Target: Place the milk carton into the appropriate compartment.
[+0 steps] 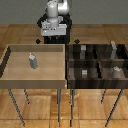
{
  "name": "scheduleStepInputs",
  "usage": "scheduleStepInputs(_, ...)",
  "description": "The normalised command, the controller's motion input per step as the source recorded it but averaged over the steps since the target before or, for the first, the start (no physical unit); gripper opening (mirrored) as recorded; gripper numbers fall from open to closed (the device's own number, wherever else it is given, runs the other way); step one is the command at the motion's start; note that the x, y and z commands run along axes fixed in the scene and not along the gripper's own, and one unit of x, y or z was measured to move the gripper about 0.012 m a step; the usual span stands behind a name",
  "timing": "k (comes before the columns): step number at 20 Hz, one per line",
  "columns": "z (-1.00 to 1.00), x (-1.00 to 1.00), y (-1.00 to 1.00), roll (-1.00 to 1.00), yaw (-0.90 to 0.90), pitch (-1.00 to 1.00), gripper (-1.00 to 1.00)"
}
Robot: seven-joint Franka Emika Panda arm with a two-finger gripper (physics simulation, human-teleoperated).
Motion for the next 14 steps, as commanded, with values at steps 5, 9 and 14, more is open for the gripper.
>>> scheduleStepInputs(5, 0.0, 0.0, 0.0, 0.0, 0.0, 0.0, 1.0)
scheduleStepInputs(9, 0.0, 0.0, -0.75, 0.0, 0.0, 0.0, 1.0)
scheduleStepInputs(14, 0.0, 0.0, -0.8, 0.0, 0.0, 0.0, 1.0)
